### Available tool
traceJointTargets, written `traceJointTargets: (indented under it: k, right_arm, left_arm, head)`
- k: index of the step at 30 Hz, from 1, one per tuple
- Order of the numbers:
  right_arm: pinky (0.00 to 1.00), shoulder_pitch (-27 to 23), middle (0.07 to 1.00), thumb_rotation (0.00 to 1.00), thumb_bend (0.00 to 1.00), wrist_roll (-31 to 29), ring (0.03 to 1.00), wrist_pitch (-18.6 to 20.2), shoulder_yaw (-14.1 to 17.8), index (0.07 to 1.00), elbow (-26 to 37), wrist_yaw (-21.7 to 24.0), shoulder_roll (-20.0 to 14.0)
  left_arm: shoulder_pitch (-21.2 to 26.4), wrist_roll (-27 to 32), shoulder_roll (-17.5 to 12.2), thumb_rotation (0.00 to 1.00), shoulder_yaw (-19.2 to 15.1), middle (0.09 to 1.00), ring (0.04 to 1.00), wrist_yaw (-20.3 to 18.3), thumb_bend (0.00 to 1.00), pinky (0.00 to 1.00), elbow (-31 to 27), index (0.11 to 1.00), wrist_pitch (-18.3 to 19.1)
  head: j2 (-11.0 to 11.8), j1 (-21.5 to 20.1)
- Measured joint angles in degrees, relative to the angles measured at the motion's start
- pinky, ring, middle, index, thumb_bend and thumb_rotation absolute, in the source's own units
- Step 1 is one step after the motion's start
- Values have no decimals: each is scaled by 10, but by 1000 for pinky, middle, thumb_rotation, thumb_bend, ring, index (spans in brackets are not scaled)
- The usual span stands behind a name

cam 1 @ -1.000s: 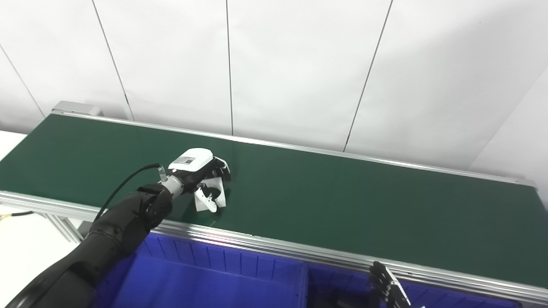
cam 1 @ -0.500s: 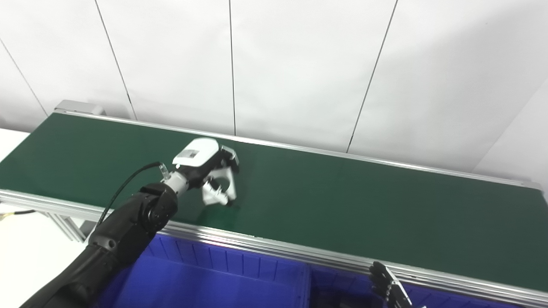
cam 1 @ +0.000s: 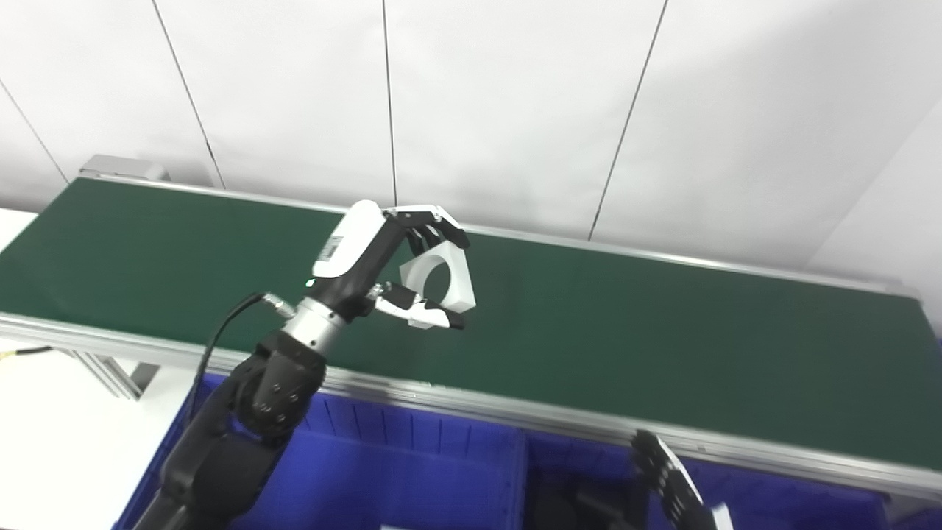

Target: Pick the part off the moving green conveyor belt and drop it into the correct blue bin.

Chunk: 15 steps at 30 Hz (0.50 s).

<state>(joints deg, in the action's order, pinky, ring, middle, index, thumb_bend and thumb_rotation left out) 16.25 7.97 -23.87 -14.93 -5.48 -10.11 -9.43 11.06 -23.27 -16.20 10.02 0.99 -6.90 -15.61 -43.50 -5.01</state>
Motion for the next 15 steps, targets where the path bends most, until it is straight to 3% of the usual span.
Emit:
traceJointTargets:
  k: [3,10,15]
  right_arm:
    - [843,1,883,642,917,2,865,0,0,888,2,0,8]
    - [866,8,894,674,937,26,885,0,3,892,20,0,33]
    - [846,14,879,681,943,38,870,0,17,886,37,3,45]
  left_arm:
    - [-33,9,4,0,-1,511,433,-1,499,404,-20,497,-23]
    - [-103,41,9,0,1,517,429,-8,498,402,-13,499,-75]
    - [-146,30,2,0,46,512,435,4,499,428,32,498,-92]
  head:
    - [-16,-48]
    - [-42,-108]
    - [-56,-125]
